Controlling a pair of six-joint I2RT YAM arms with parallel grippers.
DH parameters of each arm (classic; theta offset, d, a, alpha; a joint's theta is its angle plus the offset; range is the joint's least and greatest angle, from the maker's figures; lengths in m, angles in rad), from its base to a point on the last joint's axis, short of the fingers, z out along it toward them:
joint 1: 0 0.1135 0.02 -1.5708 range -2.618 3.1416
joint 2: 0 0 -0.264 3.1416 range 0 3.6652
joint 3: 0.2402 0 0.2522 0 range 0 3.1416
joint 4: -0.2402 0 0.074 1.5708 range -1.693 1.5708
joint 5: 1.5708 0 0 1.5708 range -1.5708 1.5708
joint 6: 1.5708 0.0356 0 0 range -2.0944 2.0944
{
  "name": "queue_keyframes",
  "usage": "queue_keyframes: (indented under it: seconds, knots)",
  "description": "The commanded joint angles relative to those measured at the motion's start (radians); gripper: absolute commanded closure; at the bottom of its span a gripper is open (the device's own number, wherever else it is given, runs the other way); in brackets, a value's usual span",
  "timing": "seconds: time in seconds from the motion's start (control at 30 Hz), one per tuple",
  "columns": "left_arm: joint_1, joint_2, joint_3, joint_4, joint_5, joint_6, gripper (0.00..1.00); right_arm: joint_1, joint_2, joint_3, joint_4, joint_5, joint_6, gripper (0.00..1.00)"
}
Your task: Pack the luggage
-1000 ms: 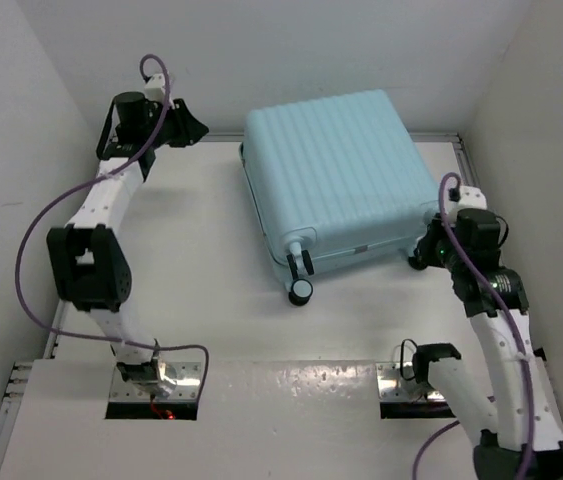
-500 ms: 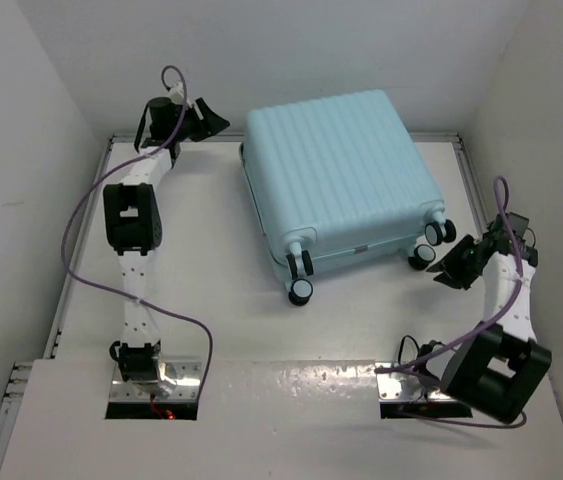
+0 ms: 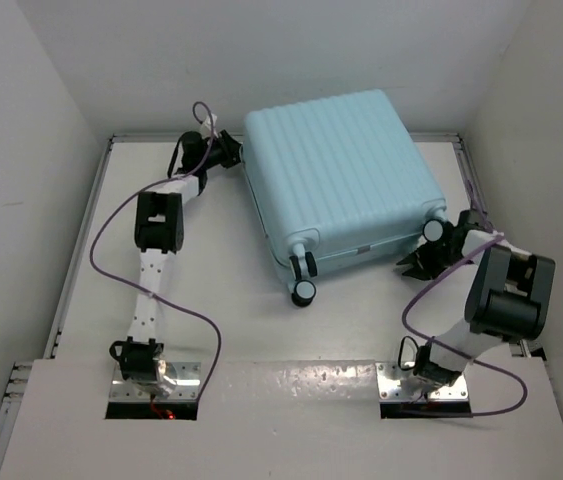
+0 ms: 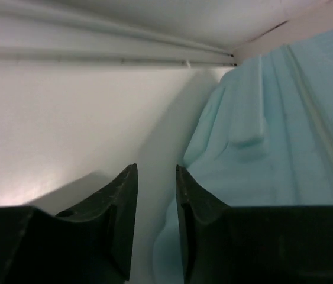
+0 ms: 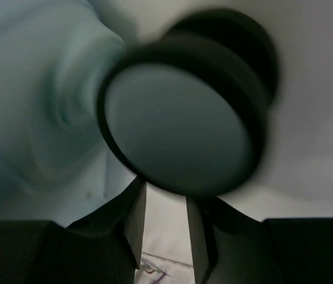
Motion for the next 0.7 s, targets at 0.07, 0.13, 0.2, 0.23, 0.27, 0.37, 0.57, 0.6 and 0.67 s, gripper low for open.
queue_keyframes:
  seconds: [0.07,0.13,0.2,0.23,0.27,0.37,0.57,0.6,0.67]
  knots:
    - [-0.076,-0.232,-0.434,0.363,0.325,-0.208,0.72,0.113,0.196,0.182,0.247,-0.034,0.133,0.64]
    - [-0.076,-0.344,-0.539,0.384,0.365,-0.19,0.73,0.153,0.281,0.278,0.263,-0.059,0.166,0.63]
    - [-0.076,-0.425,-0.685,0.346,0.396,-0.084,0.74,0.199,0.397,0.429,0.287,-0.074,0.185,0.62]
    - [-0.076,-0.506,-0.728,0.247,0.408,0.017,0.74,0.219,0.449,0.468,0.296,-0.089,0.198,0.62]
    - [-0.085,-0.546,-0.826,0.221,0.417,0.045,0.76,0.239,0.5,0.582,0.301,-0.099,0.213,0.61]
    - [-0.108,-0.701,-1.012,0.108,0.417,0.165,0.76,0.3,0.608,0.754,0.325,-0.137,0.227,0.58]
    - [-0.218,-0.893,-1.193,-0.07,0.391,0.369,0.76,0.363,0.74,0.904,0.459,-0.215,0.267,0.49]
    - [-0.231,-0.913,-1.218,-0.032,0.381,0.354,0.76,0.363,0.755,0.91,0.465,-0.223,0.271,0.48]
    - [-0.249,-0.967,-1.285,-0.01,0.38,0.291,0.76,0.369,0.758,0.922,0.528,-0.255,0.288,0.44]
